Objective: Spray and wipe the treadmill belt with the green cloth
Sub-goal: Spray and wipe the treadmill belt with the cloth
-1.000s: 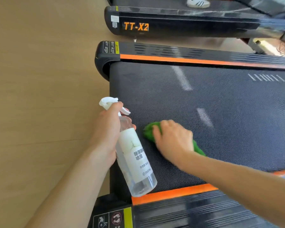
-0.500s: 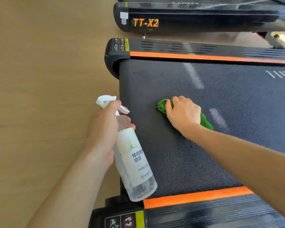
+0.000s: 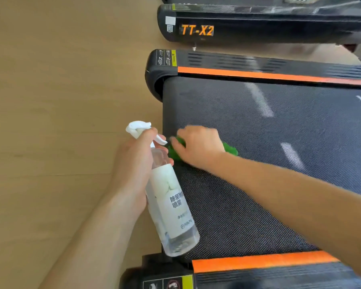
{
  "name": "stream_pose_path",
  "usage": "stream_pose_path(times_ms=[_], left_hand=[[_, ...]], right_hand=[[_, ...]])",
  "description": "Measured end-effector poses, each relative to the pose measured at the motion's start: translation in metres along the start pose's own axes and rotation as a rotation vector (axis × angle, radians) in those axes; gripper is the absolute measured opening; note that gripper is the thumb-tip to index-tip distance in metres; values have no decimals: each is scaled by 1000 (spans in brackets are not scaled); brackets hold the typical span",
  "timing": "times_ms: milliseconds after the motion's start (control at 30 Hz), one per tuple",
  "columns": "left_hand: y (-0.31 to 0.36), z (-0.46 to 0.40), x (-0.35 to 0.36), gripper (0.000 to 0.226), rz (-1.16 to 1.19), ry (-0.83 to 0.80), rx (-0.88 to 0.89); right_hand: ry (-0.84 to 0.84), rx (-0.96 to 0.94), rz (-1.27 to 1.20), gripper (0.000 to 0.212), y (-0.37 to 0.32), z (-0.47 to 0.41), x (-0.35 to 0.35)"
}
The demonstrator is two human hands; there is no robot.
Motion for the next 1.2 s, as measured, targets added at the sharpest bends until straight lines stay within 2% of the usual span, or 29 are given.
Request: stream_pose_path(times_ms=[67,133,200,300,433,500,600,667,733,900,1200], left_hand=[[3,0,-4,27,0,6,12],[4,0,-7,28,-6,8,20],[3,2,-8,30,-23,-3,18],[4,1,-9,36,-46,-12,21],[5,0,-2,33,-67,-29,23],[4,-2,0,29,-82,-39,23],[5,-1,1,29,-91,-44,26],[7,0,-2,27,-86,-33,33],[6,0,-5,23,-82,-30,42],[5,1,-8,8,-88,7,74],[1,5,10,18,-140,1,65]], right_hand=[[-20,132,23,37,7,-33,10],[-28,148,50,36,-1,-27,11],[-24,-11,12,33,-26,18,-1],[-46,-312,-107,17,-59,89,-26],[22,-539,-206,21,-59,88,-32],[-3,-500,-181,18,-52,59,-26],[-136,-82,-40,21,-25,-2,-6],[-131,29,35,24,-19,-27,4],[-114,32,68,23,-26,-19,2],[10,-188,-106,30,-53,76,-20],[9,-272,-12,12,-55,82,-12]])
Point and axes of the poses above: each hand's wrist, its own z-axis away from the middle knuckle, its own x-axis out of the palm, y = z × x, the point moved 5 cm from there along -z, towards the middle knuckle
